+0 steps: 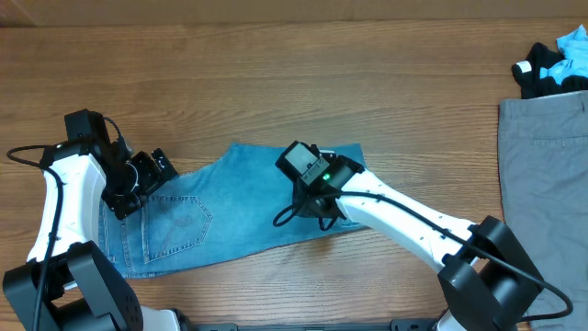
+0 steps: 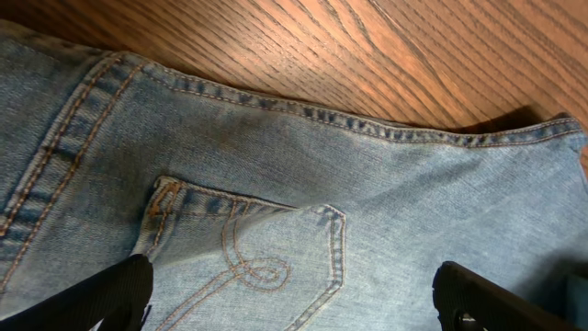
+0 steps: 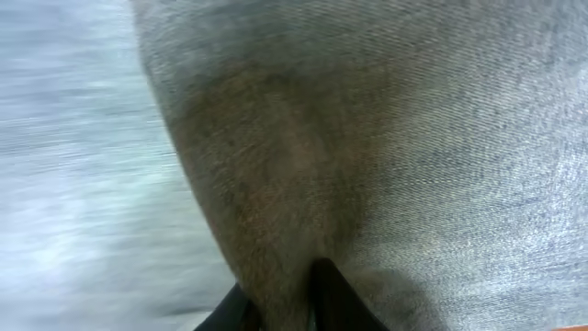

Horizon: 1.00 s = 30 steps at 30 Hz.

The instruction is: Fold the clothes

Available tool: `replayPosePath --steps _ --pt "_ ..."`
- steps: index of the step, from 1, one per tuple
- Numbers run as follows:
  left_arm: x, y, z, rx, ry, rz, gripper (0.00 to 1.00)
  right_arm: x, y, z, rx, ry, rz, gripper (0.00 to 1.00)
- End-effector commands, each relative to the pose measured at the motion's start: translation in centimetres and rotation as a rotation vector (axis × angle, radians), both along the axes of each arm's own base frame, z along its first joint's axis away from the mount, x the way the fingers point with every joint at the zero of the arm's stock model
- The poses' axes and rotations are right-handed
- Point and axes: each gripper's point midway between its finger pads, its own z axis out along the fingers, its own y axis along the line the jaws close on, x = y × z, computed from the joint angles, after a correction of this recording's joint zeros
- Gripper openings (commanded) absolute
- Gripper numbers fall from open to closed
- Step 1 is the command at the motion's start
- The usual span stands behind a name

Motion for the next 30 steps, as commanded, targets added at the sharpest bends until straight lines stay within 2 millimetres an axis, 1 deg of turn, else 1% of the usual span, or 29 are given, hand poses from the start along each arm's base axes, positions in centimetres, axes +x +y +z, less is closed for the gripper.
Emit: replayPosePath --steps 1,2,3,4,5,6,9,12,13,14,15,16,17,18,19,20,25,26,28,30 --pt "0.4 0.4 0.6 0.032 -0.022 -0.019 1.0 -0.1 4.3 3.5 0.192 0.028 0.067 0.21" --pt "0.3 0.4 0.6 0.031 -0.022 -0.019 1.0 0.0 4.9 3.9 0.223 0.027 0.075 0.33" --pt "0.3 0.4 0.6 0.031 -0.022 -0.019 1.0 0.1 5.4 4.1 0.244 0.025 0.081 0.58" --pt "0.3 0.4 0.6 0.031 -0.021 -0.019 1.0 0.2 5.6 4.3 0.258 0.02 0.084 0.81" --pt "0.3 0.4 0.6 0.031 -0.021 -0.019 1.0 0.3 5.7 4.3 0.261 0.016 0.084 0.95" --pt "0.3 0.4 0.6 0.031 -0.02 -0.019 1.0 0.4 5.7 4.3 0.26 0.012 0.084 1.0" --pt "0.2 0.3 0.6 0.029 -0.016 -0.019 1.0 1.0 5.2 4.3 0.253 0.0 0.09 1.0" --pt "0.1 0.3 0.6 0.029 -0.014 -0.019 1.0 1.9 3.7 4.3 0.233 -0.005 0.07 1.0" --pt "0.1 0.3 0.6 0.028 -0.014 -0.019 1.0 2.2 3.1 4.3 0.226 -0.004 0.062 0.95" --pt "0.1 0.3 0.6 0.029 -0.013 -0.019 1.0 3.0 2.1 4.2 0.213 -0.011 0.084 0.72" --pt "0.1 0.3 0.6 0.029 -0.013 -0.019 1.0 3.3 1.5 4.1 0.204 -0.013 0.089 0.5" --pt "0.1 0.3 0.6 0.028 -0.014 -0.019 1.0 3.7 1.0 4.0 0.201 -0.013 0.085 0.32" --pt "0.1 0.3 0.6 0.028 -0.014 -0.019 1.0 3.9 0.7 3.9 0.198 -0.011 0.074 0.21" --pt "0.1 0.3 0.6 0.029 -0.013 -0.019 1.0 4.1 0.5 3.6 0.197 -0.005 0.065 0.15" --pt "0.1 0.3 0.6 0.028 -0.014 -0.019 1.0 4.2 0.5 3.4 0.205 0.004 0.065 0.11" --pt "0.1 0.3 0.6 0.028 -0.014 -0.019 1.0 4.2 0.6 3.1 0.211 0.018 0.066 0.08" --pt "0.1 0.3 0.6 0.028 -0.012 -0.019 1.0 3.6 1.7 0.6 0.233 0.101 0.081 0.08" --pt "0.1 0.3 0.6 0.027 -0.011 -0.019 1.0 3.4 1.7 -0.9 0.219 0.137 0.077 0.1" --pt "0.0 0.3 0.6 0.027 -0.008 -0.019 1.0 3.0 1.6 -2.4 0.201 0.174 0.073 0.14" --pt "0.0 0.3 0.6 0.026 -0.007 -0.019 1.0 3.1 1.2 -3.5 0.179 0.191 0.063 0.23"
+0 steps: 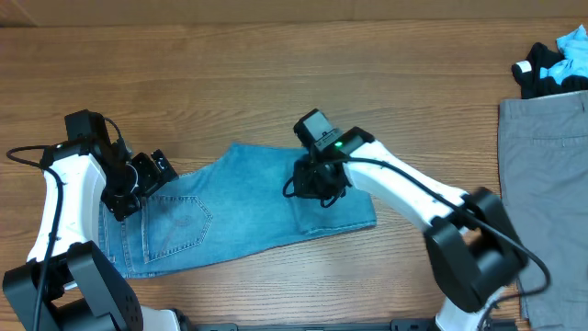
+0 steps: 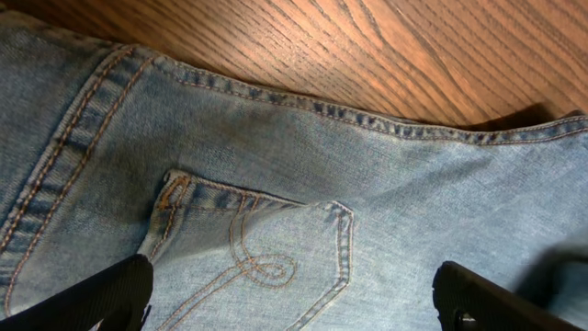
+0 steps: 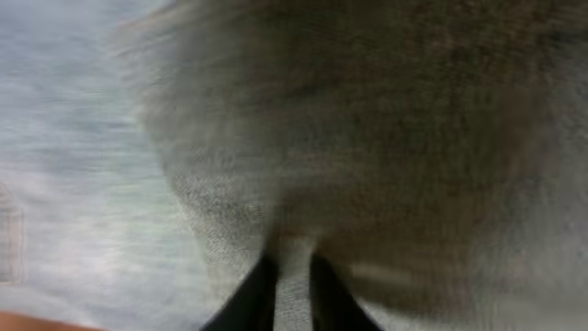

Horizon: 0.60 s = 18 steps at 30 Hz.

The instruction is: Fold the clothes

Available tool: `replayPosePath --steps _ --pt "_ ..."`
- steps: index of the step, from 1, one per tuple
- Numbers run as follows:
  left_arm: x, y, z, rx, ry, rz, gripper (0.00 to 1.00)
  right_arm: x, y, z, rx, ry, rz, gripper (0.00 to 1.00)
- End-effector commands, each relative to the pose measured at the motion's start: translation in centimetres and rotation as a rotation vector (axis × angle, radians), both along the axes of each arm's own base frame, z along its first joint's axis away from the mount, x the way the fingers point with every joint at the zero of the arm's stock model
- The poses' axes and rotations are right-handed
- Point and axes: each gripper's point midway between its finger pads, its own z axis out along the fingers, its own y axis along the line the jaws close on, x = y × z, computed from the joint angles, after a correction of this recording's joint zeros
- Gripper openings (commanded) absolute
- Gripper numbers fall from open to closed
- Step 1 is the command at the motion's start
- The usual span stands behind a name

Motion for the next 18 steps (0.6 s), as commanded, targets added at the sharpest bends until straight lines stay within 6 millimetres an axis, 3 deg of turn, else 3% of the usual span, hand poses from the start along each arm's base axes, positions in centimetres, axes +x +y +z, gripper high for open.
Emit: replayPosePath --steps 1,5,11,13,15,16,18 --pt "0.3 0.2 0.7 0.02 -0.022 -0.02 1.0 0.3 0.0 -1.7 -0.017 0.033 0.001 0.24" --pt "0.3 0.2 0.7 0.019 -0.022 -0.02 1.0 1.7 -1.4 -1.3 -0.055 -0.014 -0.035 0.24" --pt "0.2 0.2 0.7 0.019 -0.019 -0.021 1.0 4.1 -4.1 4.9 -0.037 -0.131 -0.096 0.24" --pt "0.2 0.2 0.7 0.02 -0.019 -0.021 1.0 4.6 -5.9 7.7 -0.046 -0.191 -0.099 0.4" --pt "0.2 0.4 0.6 0.03 -0.015 -0.019 1.0 4.7 -8.1 9.7 -0.077 -0.236 -0.115 0.81" --pt "0.1 0.5 0.6 0.036 -0.012 -0.019 1.0 4.6 -9.7 10.5 -0.107 -0.255 -0.121 0.96" --pt "0.1 0.5 0.6 0.037 -0.01 -0.019 1.0 4.5 -12.0 11.2 -0.15 -0.268 -0.094 1.0"
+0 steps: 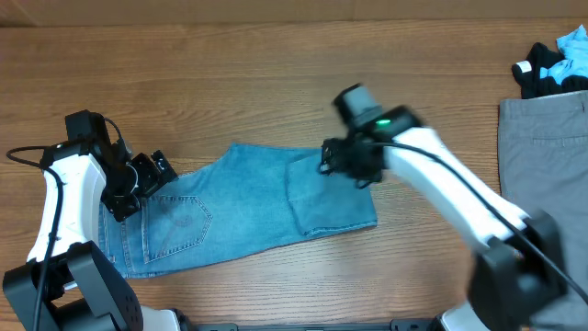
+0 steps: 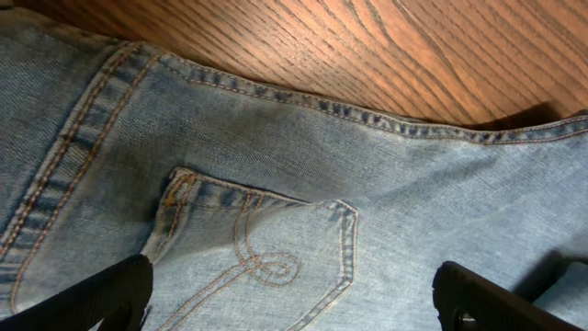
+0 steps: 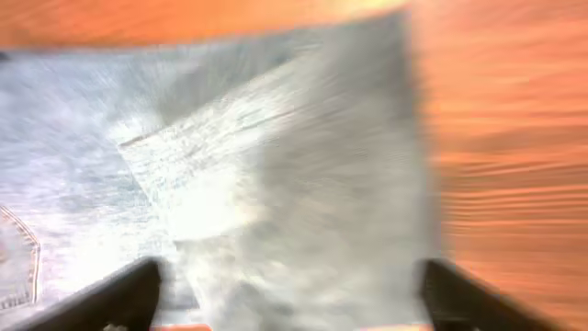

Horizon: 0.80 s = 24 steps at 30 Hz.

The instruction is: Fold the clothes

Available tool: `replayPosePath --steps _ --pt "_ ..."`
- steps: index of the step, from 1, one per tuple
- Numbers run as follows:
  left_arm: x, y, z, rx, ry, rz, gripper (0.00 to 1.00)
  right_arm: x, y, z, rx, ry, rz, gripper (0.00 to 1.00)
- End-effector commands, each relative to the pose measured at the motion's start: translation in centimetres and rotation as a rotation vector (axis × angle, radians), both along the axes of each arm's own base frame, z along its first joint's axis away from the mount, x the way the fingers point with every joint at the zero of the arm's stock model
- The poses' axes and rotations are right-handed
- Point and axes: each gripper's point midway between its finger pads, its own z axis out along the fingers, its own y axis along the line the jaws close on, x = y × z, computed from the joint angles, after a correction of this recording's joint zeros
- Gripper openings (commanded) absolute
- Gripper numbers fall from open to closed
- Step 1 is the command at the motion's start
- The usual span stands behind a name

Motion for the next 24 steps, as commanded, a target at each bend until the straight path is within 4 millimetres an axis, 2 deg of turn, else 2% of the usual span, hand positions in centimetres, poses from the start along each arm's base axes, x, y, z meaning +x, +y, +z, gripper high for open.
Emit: replayPosePath --steps 1,3,7,11,14,18,20,22,24 --pt "0.2 0.3 0.6 0.028 -0.017 -0.02 1.0 1.2 -4.0 2.9 -0.086 -0.105 0.049 1.0" --pt "0.2 0.3 0.6 0.027 -0.017 -0.019 1.0 1.1 -4.8 2.2 -0.077 -0.08 0.06 1.0" --pt "0.1 0.3 0.6 0.024 -0.012 -0.019 1.0 0.4 -5.1 -1.3 -0.011 -0.011 0.116 1.0" --pt "-0.2 0.2 0.6 0.024 0.0 -0.02 1.0 -0.5 -4.3 -4.9 0.072 0.027 0.168 1.0" --pt "-0.2 0.2 0.6 0.024 0.0 -0.02 1.0 -1.6 -3.1 -6.6 0.155 0.065 0.204 1.0" --pt "-0.2 0.2 0.6 0.024 0.0 -0.02 1.0 -2.4 -2.6 -8.7 0.192 0.097 0.208 0.98" --pt "-0.2 0.2 0.6 0.024 0.0 -0.02 1.0 -2.8 -2.6 -9.3 0.201 0.108 0.209 0.94" --pt "-0.2 0.2 0.6 0.024 -0.001 -0.02 1.0 -3.0 -2.2 -9.5 0.224 0.118 0.211 0.84" --pt "-0.1 0.2 0.6 0.024 -0.002 -0.019 1.0 -3.0 -1.6 -9.5 0.262 0.124 0.217 0.67"
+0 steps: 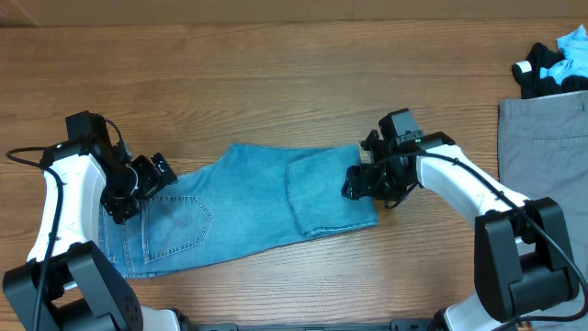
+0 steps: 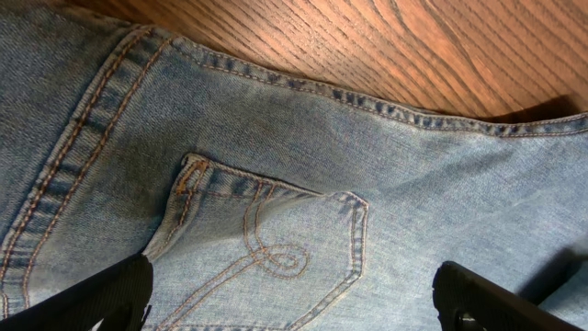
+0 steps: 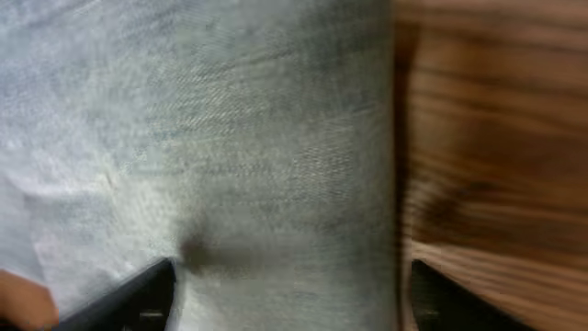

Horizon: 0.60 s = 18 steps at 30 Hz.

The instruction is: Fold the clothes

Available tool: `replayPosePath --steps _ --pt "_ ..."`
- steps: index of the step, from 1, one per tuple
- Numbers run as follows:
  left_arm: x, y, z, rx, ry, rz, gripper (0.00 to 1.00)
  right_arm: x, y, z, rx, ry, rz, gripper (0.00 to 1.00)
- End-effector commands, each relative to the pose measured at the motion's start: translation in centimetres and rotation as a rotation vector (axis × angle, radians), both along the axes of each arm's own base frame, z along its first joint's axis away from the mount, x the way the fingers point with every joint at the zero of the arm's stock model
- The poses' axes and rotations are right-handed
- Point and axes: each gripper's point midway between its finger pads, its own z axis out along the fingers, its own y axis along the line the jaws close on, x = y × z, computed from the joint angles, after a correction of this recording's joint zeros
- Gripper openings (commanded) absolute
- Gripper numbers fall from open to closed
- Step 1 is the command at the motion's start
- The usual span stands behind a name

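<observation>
A pair of light blue jeans lies flat across the table's middle, its leg end folded back into a paler flap at the right. My left gripper stands open over the back pocket near the waistband, its fingers wide apart. My right gripper is open at the right edge of the folded flap, one finger over denim, the other over bare wood.
A grey garment lies at the right edge of the wooden table. A black, white and blue bundle of clothes sits in the far right corner.
My right gripper has come down from above the flap's far edge to the flap's right edge. The flap lies as before. The left gripper has barely shifted.
My right gripper was shut on the jeans' leg end near the middle of the garment. It then held that cloth further right, with the flap laid down. After that it was open above the flap, and now sits open at the flap's right edge. The left gripper stayed open throughout.
</observation>
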Motion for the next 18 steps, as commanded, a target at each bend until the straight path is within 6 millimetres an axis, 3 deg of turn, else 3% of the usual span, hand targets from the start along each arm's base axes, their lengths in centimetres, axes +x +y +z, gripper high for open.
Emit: replayPosePath --steps 1,7,10,11,12,14,18 --pt "0.4 0.2 0.7 0.02 -0.025 -0.02 1.0 -0.3 1.3 0.0 0.09 0.03 0.01 0.64" --pt "0.4 0.2 0.7 0.02 -0.025 -0.021 1.0 -0.9 1.9 -1.1 0.103 0.027 0.024 0.67" --pt "0.4 0.2 0.7 0.02 -0.025 -0.021 1.0 -1.3 1.9 -1.7 0.106 0.03 0.022 0.61" --pt "0.4 0.2 0.7 0.02 -0.025 -0.02 1.0 -1.5 1.8 -1.8 0.105 0.033 0.022 0.51" --pt "0.4 0.2 0.7 0.02 -0.025 -0.02 1.0 -1.5 1.8 -1.8 0.105 0.034 0.021 0.33" --pt "0.4 0.2 0.7 0.02 -0.025 -0.021 1.0 -1.2 1.8 -1.9 0.1 0.03 0.007 0.08" --pt "0.4 0.2 0.7 0.02 -0.025 -0.021 1.0 -0.1 0.4 -2.0 0.039 0.021 -0.082 0.04"
